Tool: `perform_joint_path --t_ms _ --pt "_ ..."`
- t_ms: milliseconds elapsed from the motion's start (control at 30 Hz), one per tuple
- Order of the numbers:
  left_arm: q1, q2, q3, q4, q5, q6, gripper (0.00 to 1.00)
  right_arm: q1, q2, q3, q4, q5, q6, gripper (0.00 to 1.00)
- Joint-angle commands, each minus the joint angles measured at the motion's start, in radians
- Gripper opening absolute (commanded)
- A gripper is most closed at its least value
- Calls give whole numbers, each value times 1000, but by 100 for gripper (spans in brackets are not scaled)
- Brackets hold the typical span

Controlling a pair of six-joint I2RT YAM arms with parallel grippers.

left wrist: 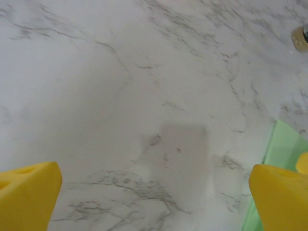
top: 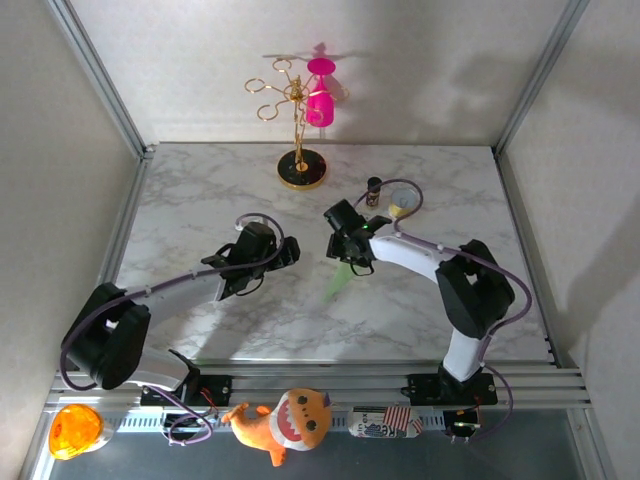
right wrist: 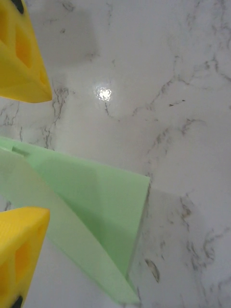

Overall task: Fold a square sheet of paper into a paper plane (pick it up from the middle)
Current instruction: Turn over a paper plane at the center of the table.

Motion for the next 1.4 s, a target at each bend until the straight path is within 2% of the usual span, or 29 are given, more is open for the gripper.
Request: perform_joint_path --t_ms 0,300,700,800,933,1033,1167,1367 --pt "21 -41 -25 -7 -58 20 99 17 48 45 -116 82 69 59" --pt "27 -20 -39 6 -27 6 99 52 74 80 -197 137 105 54" --pt "27 8 -26 11 -3 -11 99 51 41 53 -212 147 127 39" --pt "27 13 -22 10 -1 -14 100 52 36 43 -207 143 133 34" --pt "27 10 -18 5 -7 -19 99 53 25 40 -203 146 138 19" --pt "31 0 -18 0 -17 -27 99 52 1 40 -190 158 136 12" --pt "51 -20 -35 4 -10 -54 99 53 -30 44 -119 134 79 7" --pt "118 -91 -100 27 17 -128 98 50 -92 -21 188 -62 -74 4"
